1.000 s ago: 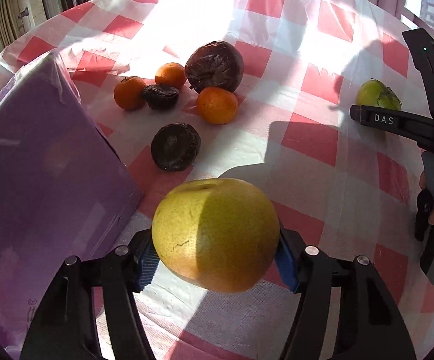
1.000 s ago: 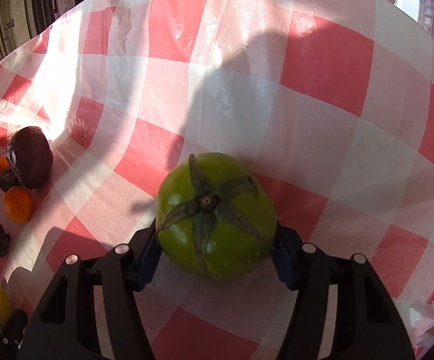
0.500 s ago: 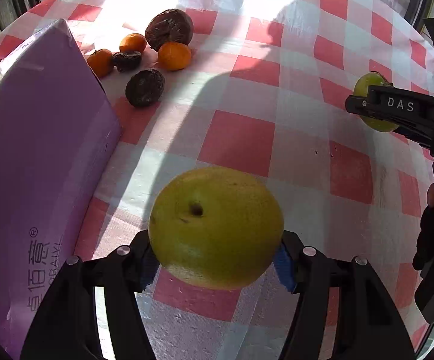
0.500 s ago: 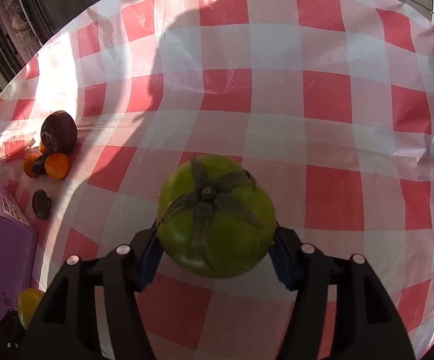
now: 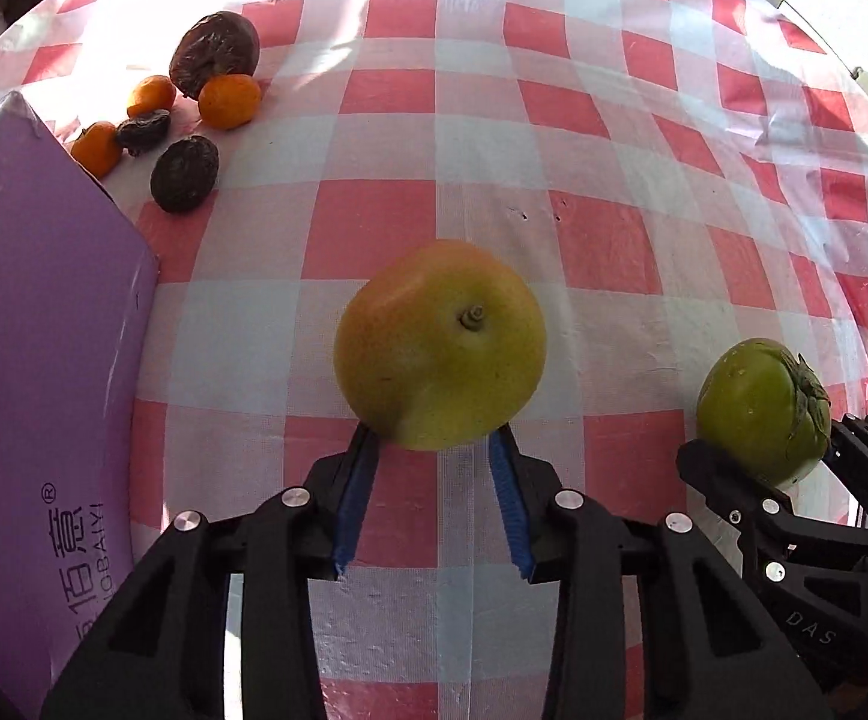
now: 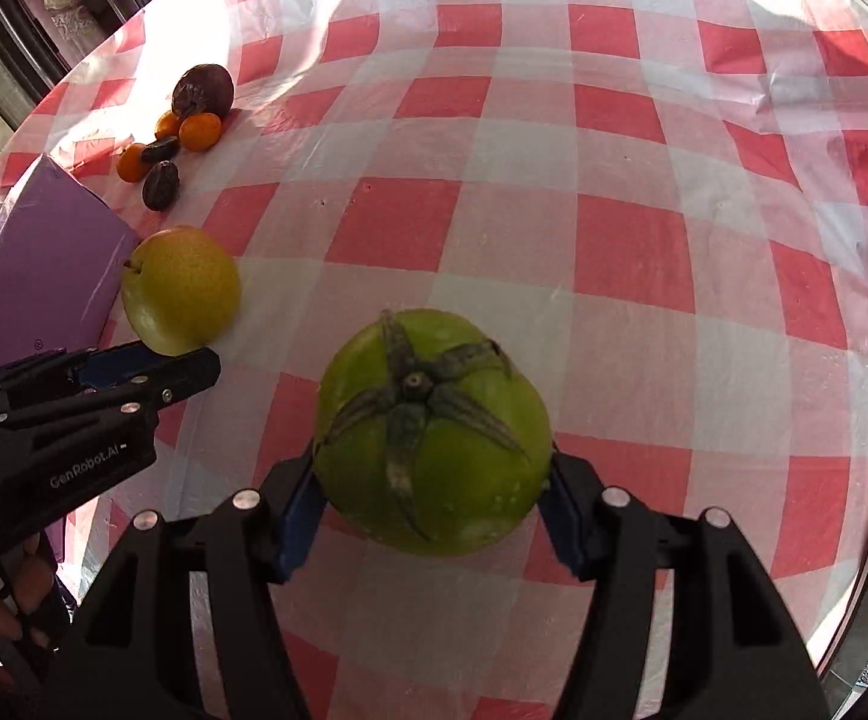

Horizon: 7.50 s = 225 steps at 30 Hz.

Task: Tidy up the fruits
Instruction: 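Carry the pear and green tomato over the white box with both tools, then lower the pear and tomato into the box and open both tools, then grasp the dark red fruit with the right tool while the left tool grasps an orange, then carry the orange and dark red fruit into the white box with both tools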

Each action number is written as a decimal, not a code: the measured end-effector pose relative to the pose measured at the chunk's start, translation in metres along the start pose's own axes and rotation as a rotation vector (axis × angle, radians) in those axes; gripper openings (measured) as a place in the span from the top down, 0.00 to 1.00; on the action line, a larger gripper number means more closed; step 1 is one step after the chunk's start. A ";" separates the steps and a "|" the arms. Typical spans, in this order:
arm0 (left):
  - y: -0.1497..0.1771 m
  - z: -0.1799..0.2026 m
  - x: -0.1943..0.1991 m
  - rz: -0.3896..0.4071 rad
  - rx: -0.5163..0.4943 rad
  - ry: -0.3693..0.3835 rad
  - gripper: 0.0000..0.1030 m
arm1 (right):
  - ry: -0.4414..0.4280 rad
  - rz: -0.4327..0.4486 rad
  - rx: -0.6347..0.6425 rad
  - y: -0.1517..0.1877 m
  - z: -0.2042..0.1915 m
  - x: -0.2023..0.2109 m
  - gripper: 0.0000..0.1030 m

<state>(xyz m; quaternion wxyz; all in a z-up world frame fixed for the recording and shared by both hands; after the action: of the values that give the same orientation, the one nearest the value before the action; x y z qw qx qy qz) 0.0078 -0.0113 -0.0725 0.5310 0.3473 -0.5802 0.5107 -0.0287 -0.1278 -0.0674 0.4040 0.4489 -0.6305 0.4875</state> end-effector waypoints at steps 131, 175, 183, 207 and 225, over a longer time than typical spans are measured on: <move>0.030 -0.313 0.136 0.120 0.538 -0.092 0.11 | -0.275 0.274 0.427 -0.198 -0.320 0.119 0.07; -0.226 -0.112 0.054 0.030 0.254 -0.192 0.22 | -0.268 0.049 -0.126 -0.265 -0.067 -0.033 0.39; -0.219 -0.117 -0.018 -0.059 0.295 -0.235 0.37 | -0.265 0.043 -0.156 -0.216 -0.016 -0.021 0.39; -0.135 0.004 -0.029 -0.073 0.220 0.068 0.66 | -0.210 0.019 -0.159 -0.148 0.037 -0.004 0.39; -0.067 0.029 0.036 -0.039 -0.059 0.103 0.66 | -0.143 0.006 -0.131 -0.061 0.008 0.049 0.39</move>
<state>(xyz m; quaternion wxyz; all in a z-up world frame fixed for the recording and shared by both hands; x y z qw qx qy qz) 0.0561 -0.0501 -0.0198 0.5799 0.3163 -0.5599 0.5002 0.0158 -0.1511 -0.0071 0.3849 0.4534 -0.6897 0.4130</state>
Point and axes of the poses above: each gripper's, at about its wrist camera, not at the fingertips, and x roughly against the way its jaws point, z to its right, y to its underside, the point moved 9 cm from there along -x, roughly the way its jaws point, and after that the axes turned 6 degrees about -z, right-handed, at the moved point
